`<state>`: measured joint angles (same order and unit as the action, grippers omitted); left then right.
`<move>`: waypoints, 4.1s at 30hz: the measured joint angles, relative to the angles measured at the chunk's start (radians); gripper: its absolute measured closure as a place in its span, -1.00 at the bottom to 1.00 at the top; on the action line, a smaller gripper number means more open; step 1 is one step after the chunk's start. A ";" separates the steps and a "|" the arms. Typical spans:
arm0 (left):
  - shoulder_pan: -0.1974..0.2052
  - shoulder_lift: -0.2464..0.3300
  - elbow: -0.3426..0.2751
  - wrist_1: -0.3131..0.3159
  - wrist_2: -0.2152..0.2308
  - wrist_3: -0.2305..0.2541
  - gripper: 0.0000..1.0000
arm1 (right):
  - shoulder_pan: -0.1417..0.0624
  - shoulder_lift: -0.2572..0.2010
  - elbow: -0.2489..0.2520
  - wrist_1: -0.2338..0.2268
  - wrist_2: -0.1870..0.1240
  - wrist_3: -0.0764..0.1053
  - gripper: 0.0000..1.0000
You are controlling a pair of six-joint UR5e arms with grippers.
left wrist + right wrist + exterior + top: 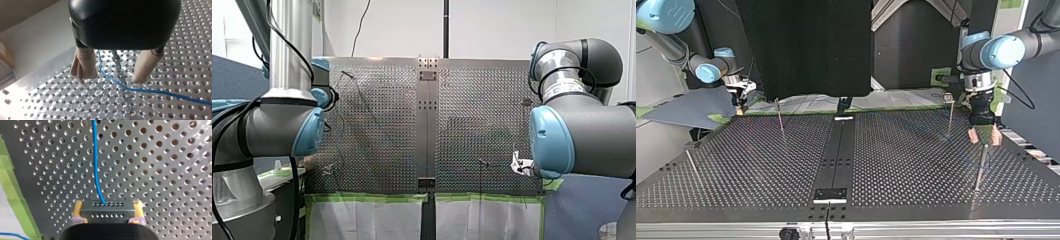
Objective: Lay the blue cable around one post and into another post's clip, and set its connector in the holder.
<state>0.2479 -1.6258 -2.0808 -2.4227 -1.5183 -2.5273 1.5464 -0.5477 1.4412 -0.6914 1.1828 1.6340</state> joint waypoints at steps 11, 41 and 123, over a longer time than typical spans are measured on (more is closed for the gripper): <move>-0.041 -0.025 0.085 -0.113 -0.113 0.015 -0.98 | 0.005 0.001 0.000 -0.001 0.000 0.000 1.00; -0.089 -0.201 0.298 -0.236 -0.214 -0.006 -0.98 | 0.013 0.004 -0.009 0.005 0.000 -0.001 1.00; -0.058 -0.208 0.309 -0.217 -0.211 -0.021 -0.98 | 0.043 -0.655 0.225 0.209 0.220 0.047 1.00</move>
<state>0.1902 -1.8337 -1.7714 -2.6402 -1.7297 -2.5478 1.5897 -1.2030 1.6665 -0.4828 1.4030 1.6813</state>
